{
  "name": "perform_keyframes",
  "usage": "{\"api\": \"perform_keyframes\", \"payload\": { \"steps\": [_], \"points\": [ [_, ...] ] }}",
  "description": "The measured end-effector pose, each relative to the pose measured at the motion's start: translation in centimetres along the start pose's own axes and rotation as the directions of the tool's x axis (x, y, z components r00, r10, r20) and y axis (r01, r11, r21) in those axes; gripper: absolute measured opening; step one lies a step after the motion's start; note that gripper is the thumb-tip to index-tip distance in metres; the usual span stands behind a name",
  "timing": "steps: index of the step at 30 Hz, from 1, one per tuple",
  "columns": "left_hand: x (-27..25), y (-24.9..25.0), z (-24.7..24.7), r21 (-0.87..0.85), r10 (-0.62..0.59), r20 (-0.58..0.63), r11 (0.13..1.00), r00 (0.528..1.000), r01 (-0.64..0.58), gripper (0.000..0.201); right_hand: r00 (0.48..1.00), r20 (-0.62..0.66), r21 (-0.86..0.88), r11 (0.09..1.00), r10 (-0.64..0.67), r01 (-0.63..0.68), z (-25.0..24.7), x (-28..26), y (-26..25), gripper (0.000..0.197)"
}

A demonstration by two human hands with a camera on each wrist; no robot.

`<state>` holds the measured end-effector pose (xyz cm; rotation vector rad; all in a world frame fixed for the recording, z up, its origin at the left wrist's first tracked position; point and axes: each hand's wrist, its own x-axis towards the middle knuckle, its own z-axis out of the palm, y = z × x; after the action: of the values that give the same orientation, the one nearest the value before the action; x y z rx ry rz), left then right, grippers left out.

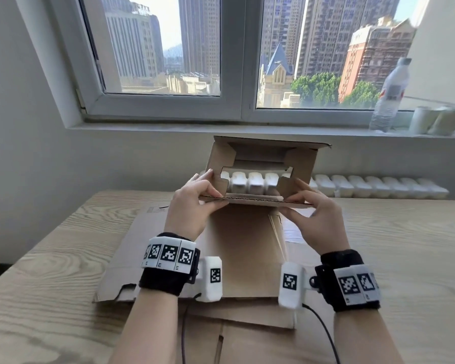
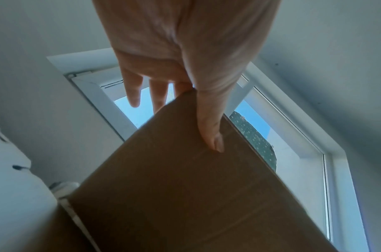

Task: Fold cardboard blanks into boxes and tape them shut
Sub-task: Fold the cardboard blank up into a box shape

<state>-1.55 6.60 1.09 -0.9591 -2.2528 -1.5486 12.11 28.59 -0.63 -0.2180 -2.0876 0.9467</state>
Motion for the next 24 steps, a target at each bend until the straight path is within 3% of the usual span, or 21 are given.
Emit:
{"api": "perform_keyframes", "payload": {
  "steps": [3,5,7,9,12,18,22,24],
  "points": [
    [0.2,0.4,-0.3,-0.16,-0.008,-0.045,0.987,0.999,0.001,0.024,0.995,-0.096,0.02,1.0,-0.015,0.017,-0.2,0.0,0.2,0.039],
    [0.2,0.6,-0.5,-0.277,0.013,-0.05,0.961,0.999,-0.026,0.026,0.993,-0.114,0.157,0.988,0.017,0.001,-0.1,-0.1,0.1,0.047],
    [0.2,0.4,-0.6,-0.349,0.023,-0.057,0.936,0.998,-0.041,0.026,0.995,-0.102,0.227,0.974,0.023,0.001,0.2,-0.2,0.2,0.035],
    [0.1,0.2,-0.7,-0.381,0.029,-0.056,0.923,0.998,-0.049,0.026,0.997,-0.077,0.181,0.984,0.014,0.0,0.6,-0.3,0.6,0.018],
    [0.2,-0.1,-0.9,-0.41,0.0,-0.05,0.912,0.999,-0.02,0.027,0.999,-0.047,0.137,0.991,0.011,-0.005,0.9,-0.4,0.8,0.02],
    [0.0,-0.1,-1.2,-0.303,0.02,-0.05,0.952,0.999,-0.034,0.028,0.997,-0.059,0.195,0.98,0.05,-0.038,0.9,-0.6,0.1,0.018],
    [0.0,-0.7,-1.4,-0.133,0.023,-0.004,0.991,1.0,-0.024,0.054,0.998,0.003,0.262,0.963,0.066,-0.064,0.7,-0.6,-0.4,0.027],
    [-0.1,-0.7,-1.2,-0.164,-0.021,0.022,0.986,1.0,0.024,0.064,0.998,-0.004,0.217,0.974,0.064,-0.062,0.9,-0.5,-0.6,0.029]
  ]
}}
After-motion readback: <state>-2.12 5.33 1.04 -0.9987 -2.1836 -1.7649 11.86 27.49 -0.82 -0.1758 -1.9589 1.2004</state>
